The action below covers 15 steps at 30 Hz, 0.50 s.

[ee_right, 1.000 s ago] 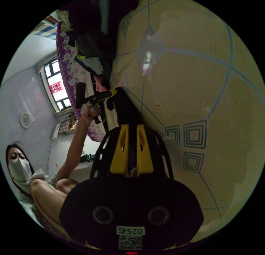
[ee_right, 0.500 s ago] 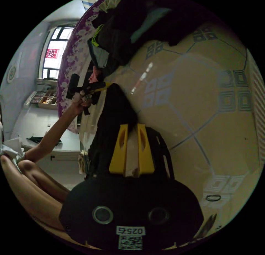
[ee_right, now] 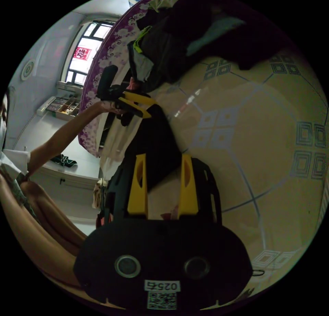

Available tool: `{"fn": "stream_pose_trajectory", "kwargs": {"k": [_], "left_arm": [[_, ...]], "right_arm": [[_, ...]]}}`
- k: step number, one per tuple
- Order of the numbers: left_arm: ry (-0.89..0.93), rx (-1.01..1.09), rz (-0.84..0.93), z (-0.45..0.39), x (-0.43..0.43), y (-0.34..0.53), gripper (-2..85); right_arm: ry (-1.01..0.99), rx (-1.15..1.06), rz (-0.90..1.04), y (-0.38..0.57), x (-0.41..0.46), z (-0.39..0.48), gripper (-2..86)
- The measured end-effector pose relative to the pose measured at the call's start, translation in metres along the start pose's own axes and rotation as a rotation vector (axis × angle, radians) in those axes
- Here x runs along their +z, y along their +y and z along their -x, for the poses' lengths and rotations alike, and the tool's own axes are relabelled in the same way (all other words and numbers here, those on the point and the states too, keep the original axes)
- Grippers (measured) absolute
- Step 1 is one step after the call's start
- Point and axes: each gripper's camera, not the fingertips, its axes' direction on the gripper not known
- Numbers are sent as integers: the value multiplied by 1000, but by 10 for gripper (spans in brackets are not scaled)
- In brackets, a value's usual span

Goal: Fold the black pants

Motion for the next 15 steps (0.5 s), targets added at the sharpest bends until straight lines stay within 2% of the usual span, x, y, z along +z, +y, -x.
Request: {"fn": "stream_pose_trajectory", "kwargs": {"k": [4, 10, 13, 15], "left_arm": [[35, 45, -1, 4, 1, -7, 111], [11, 135, -10, 10, 3, -4, 85], [57, 42, 13, 21, -1, 3, 81], [56, -76, -18, 24, -13, 31, 81]], "right_arm": [[-56, 42, -15, 7, 12, -5, 134], [-24, 19, 19, 15, 44, 3, 117], [-35, -5, 37, 22, 55, 9, 140], [107, -118, 23, 34, 55, 33, 159]]}}
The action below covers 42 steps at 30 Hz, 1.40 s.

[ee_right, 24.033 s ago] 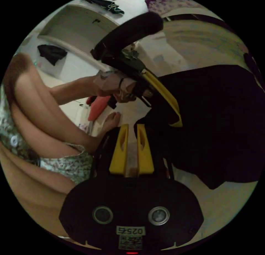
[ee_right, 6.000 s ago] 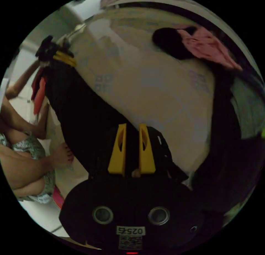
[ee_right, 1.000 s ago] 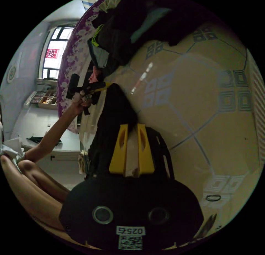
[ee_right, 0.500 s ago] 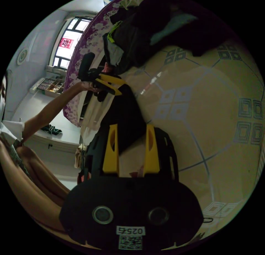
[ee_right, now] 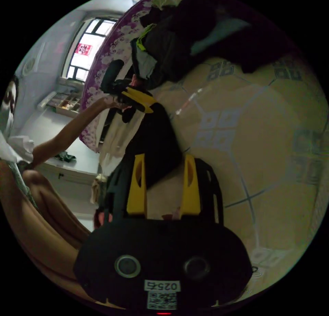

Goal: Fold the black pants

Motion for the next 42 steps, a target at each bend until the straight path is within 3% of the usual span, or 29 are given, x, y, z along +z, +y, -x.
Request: {"fn": "stream_pose_trajectory", "kwargs": {"k": [5, 9, 12, 14, 20, 26, 32, 38, 42], "left_arm": [[31, -237, -105, -16, -9, 118, 100], [111, -485, -170, -34, 8, 218, 98], [230, -635, -269, -32, 21, 264, 88], [263, -689, -315, -28, 26, 282, 82], [316, -768, -363, -14, 29, 305, 60], [318, -743, -351, -12, 17, 322, 14], [547, -835, -551, -25, -23, 355, -16], [669, -798, -618, -39, -66, 335, -17], [571, -796, -575, -36, -87, 317, -17]], "right_arm": [[178, -423, 65, 16, 25, 89, 154], [65, -731, 293, 24, 107, 157, 156], [-42, -838, 389, 35, 166, 196, 159], [-6, -873, 415, 44, 196, 215, 161], [89, -816, 476, 91, 267, 248, 166], [353, -886, 378, 131, 306, 265, 120], [344, -718, 383, 118, 306, 248, 130], [315, -634, 332, 111, 311, 240, 166], [356, -621, 381, 110, 331, 243, 184]]}}
